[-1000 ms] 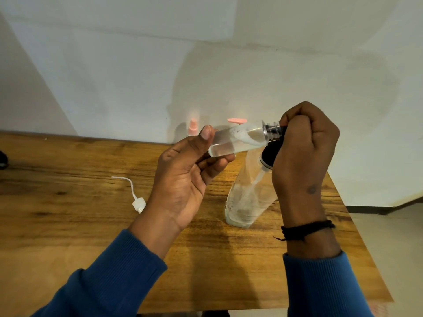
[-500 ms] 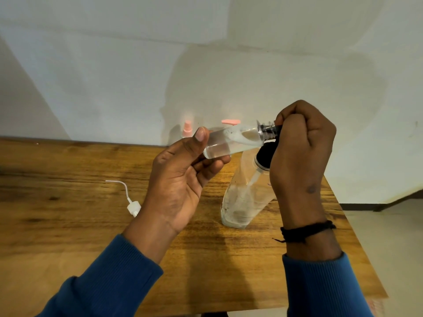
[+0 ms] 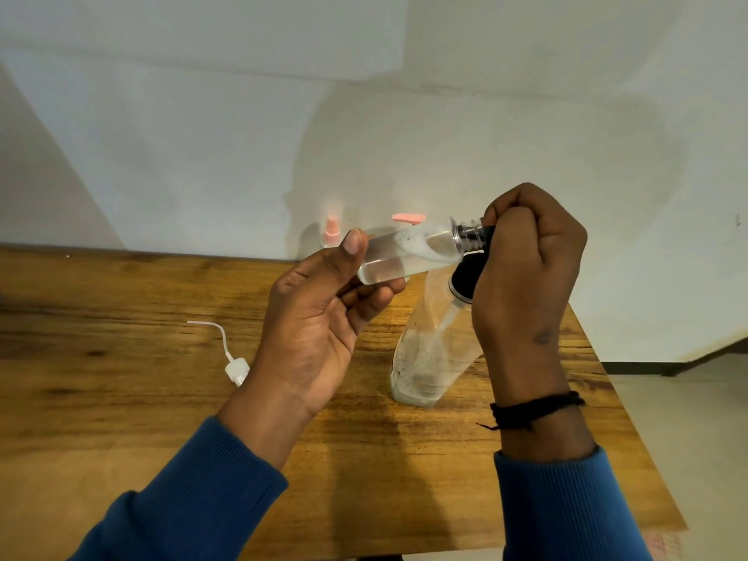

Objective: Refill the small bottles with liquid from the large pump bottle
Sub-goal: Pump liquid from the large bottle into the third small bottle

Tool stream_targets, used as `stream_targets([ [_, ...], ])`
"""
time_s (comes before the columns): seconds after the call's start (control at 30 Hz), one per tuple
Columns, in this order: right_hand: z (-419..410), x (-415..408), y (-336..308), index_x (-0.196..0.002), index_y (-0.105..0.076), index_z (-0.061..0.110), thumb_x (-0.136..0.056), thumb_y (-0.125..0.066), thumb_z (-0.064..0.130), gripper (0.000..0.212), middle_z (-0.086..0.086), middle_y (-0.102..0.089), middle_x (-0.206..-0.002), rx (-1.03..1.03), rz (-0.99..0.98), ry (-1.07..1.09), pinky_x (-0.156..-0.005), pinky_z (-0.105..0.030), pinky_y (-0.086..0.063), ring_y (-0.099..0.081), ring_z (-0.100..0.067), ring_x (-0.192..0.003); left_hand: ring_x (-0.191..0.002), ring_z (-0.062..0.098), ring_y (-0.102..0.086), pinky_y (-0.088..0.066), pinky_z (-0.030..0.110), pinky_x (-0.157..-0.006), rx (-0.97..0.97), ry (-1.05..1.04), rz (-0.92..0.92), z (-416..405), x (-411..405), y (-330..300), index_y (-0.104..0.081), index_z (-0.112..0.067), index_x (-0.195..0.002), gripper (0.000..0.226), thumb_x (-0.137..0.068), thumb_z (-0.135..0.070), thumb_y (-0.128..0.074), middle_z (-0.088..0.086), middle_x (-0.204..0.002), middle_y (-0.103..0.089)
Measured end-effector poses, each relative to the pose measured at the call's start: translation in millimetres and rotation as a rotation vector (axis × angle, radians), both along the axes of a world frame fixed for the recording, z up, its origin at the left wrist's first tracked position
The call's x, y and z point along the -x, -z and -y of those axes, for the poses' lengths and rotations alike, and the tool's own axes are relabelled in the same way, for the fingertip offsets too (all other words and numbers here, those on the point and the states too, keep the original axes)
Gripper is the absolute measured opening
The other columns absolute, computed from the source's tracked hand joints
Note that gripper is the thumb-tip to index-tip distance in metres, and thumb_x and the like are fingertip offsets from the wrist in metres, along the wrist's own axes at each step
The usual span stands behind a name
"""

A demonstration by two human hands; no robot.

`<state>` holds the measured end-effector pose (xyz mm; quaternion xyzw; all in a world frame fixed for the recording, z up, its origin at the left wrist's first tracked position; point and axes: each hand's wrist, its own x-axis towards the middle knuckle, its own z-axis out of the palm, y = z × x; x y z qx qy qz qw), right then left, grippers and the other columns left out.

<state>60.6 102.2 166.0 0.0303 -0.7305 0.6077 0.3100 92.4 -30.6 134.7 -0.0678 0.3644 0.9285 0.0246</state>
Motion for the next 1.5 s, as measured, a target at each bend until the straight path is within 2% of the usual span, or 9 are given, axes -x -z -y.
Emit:
stream_targets([
  [0.57, 1.1, 0.3, 1.4, -0.066, -0.047, -0.003, -0.085, -0.034, -0.011, 0.025, -0.001, -0.032, -0.056, 0.007, -0.014, -0.003, -0.042, -0.014, -0.024, -0.029, -0.004, -0.045, -0.072, 0.019, -0.072, -0.057, 0.019, -0.058, 0.004, -0.006, 0.008, 0.2, -1.1, -1.0, -0.081, -0.016, -0.085, 0.026, -0.066, -0.032, -0.075, 0.013, -0.094, -0.075],
  [0.73, -1.2, 0.9, -0.8, -0.064, -0.046, 0.002, -0.085, -0.035, -0.01, 0.026, 0.008, -0.033, -0.052, -0.017, -0.021, 0.017, -0.042, -0.013, -0.024, -0.029, -0.004, -0.044, -0.071, 0.019, -0.072, -0.057, 0.019, -0.058, 0.012, 0.001, 0.008, -1.0, -1.6, -2.5, -0.081, -0.015, -0.086, 0.027, -0.067, -0.033, -0.074, 0.013, -0.093, -0.074],
  [1.0, -1.8, 0.2, -0.8, -0.064, -0.046, 0.0, -0.084, -0.034, -0.008, 0.024, 0.003, -0.034, -0.055, -0.017, -0.02, 0.013, -0.042, -0.016, -0.025, -0.03, -0.005, -0.046, -0.071, 0.02, -0.072, -0.056, 0.019, -0.058, 0.013, 0.005, -0.005, -0.8, -2.1, -3.8, -0.081, -0.016, -0.086, 0.032, -0.06, -0.034, -0.078, 0.012, -0.092, -0.074],
  [1.2, 3.2, -2.5, -2.4, -0.066, -0.047, -0.005, -0.086, -0.032, -0.015, 0.026, -0.005, -0.03, -0.057, 0.043, -0.011, -0.025, -0.04, -0.012, -0.024, -0.03, -0.004, -0.042, -0.071, 0.019, -0.072, -0.057, 0.019, -0.057, 0.01, -0.007, -0.009, 0.9, -1.9, -2.6, -0.081, -0.017, -0.085, 0.031, -0.059, -0.033, -0.078, 0.012, -0.093, -0.074],
  [1.4, 2.2, -1.9, -3.8, -0.066, -0.048, -0.002, -0.085, -0.033, -0.014, 0.028, -0.001, -0.031, -0.056, 0.033, -0.02, -0.007, -0.04, -0.01, -0.024, -0.03, -0.004, -0.041, -0.07, 0.019, -0.071, -0.056, 0.019, -0.057, 0.012, -0.003, -0.007, 0.6, -1.9, -3.7, -0.081, -0.018, -0.082, 0.029, -0.059, -0.033, -0.078, 0.011, -0.091, -0.075],
  [1.5, 3.1, -0.4, -0.8, -0.066, -0.047, -0.001, -0.085, -0.033, -0.015, 0.028, 0.007, -0.032, -0.052, 0.047, -0.024, -0.019, -0.041, -0.01, -0.024, -0.033, -0.003, -0.041, -0.071, 0.02, -0.072, -0.056, 0.019, -0.057, 0.007, -0.008, 0.0, 0.5, -2.0, -2.4, -0.081, -0.018, -0.083, 0.029, -0.059, -0.033, -0.078, 0.012, -0.092, -0.075],
])
